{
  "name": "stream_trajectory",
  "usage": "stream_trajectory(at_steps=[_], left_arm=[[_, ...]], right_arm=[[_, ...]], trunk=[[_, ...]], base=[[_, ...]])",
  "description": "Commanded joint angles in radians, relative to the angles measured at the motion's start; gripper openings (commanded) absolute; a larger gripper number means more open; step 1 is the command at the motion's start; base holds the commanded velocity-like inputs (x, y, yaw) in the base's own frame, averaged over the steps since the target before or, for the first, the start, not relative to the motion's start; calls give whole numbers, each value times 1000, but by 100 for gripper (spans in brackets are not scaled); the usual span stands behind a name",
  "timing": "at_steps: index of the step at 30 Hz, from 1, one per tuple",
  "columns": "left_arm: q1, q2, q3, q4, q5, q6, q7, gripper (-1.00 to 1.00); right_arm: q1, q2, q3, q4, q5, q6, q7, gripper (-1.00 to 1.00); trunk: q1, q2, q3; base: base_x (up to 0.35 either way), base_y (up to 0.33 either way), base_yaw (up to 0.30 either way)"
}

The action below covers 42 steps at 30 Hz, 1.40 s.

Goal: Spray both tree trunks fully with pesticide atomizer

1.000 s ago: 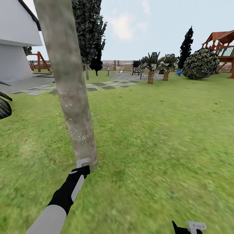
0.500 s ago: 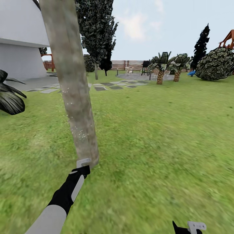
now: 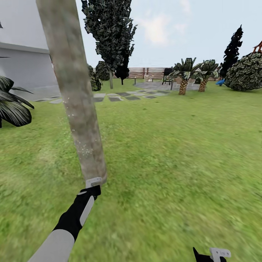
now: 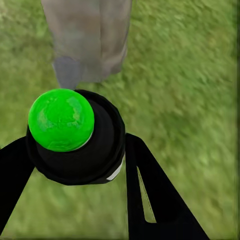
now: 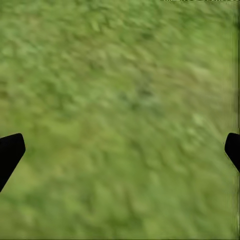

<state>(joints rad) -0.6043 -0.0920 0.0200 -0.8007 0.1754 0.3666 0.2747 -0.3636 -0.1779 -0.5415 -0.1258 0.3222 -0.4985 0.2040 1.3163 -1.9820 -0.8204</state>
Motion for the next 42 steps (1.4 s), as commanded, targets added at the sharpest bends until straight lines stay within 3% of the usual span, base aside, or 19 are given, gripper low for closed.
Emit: stream_trajectory(at_steps=[1, 14, 29, 42], left_arm=[[0, 0, 0, 0, 0, 0, 0, -100], [0, 0, 0, 0, -1, 0, 0, -100], [0, 0, 0, 0, -1, 0, 0, -100], [0, -2, 0, 1, -1, -1, 0, -100]], right_arm=[[0, 0, 0, 0, 0, 0, 0, 100], [0, 0, 0, 0, 1, 0, 0, 100], [0, 0, 0, 0, 0, 0, 0, 100], [0, 0, 0, 0, 0, 0, 0, 100]], trunk=[[0, 0, 0], [0, 0, 0], [0, 0, 0], [0, 0, 0]], base=[[0, -272, 103], [71, -268, 250], [233, -194, 25], [208, -203, 259]])
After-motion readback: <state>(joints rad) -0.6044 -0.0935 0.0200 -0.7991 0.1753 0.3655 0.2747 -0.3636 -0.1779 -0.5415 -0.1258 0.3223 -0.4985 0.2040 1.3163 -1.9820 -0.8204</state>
